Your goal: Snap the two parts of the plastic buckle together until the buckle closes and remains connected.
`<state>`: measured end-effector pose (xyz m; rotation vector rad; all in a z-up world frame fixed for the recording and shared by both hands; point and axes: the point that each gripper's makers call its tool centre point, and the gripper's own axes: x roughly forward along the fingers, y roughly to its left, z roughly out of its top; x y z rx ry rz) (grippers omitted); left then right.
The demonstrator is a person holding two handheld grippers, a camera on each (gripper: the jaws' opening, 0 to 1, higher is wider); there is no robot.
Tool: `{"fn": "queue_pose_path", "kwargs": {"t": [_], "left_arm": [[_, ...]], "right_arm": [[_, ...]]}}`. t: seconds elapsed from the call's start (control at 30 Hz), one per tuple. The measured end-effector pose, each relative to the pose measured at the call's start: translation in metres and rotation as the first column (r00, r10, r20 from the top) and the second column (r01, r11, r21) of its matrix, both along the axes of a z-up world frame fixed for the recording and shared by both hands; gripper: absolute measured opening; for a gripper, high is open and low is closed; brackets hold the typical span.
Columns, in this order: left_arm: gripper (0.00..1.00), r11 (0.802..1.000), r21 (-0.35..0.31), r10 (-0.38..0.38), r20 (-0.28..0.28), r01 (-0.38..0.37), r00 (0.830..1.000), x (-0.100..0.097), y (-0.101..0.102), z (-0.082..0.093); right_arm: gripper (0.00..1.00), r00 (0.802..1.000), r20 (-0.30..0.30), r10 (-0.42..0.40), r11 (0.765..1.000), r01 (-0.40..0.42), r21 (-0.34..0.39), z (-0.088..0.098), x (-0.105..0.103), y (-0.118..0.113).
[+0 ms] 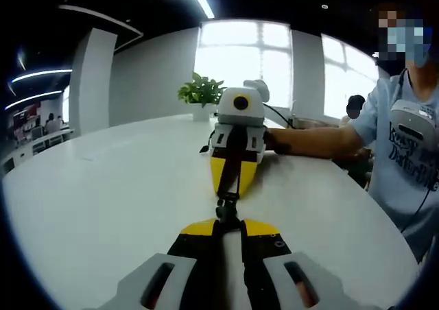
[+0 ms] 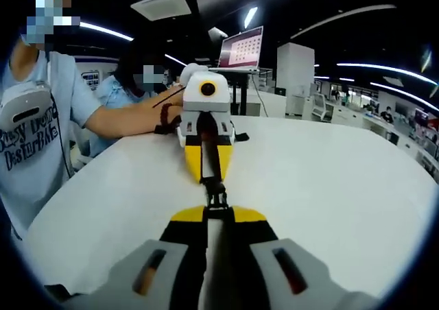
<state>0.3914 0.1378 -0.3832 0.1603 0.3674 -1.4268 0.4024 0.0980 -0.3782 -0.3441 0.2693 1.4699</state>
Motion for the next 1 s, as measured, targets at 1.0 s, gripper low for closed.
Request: {"fn": "queue_pose_path", "kwargs": {"t": [1.0], "left_arm": [[0.11,1.0,0.011,-0.018,0.025,0.018,1.0,-0.006,-0.002,0.0]], "right_arm": [[0.11,0.996,0.057,-0.074,0.997,0.074,0.009,0.011,0.002,-0.003]]}}
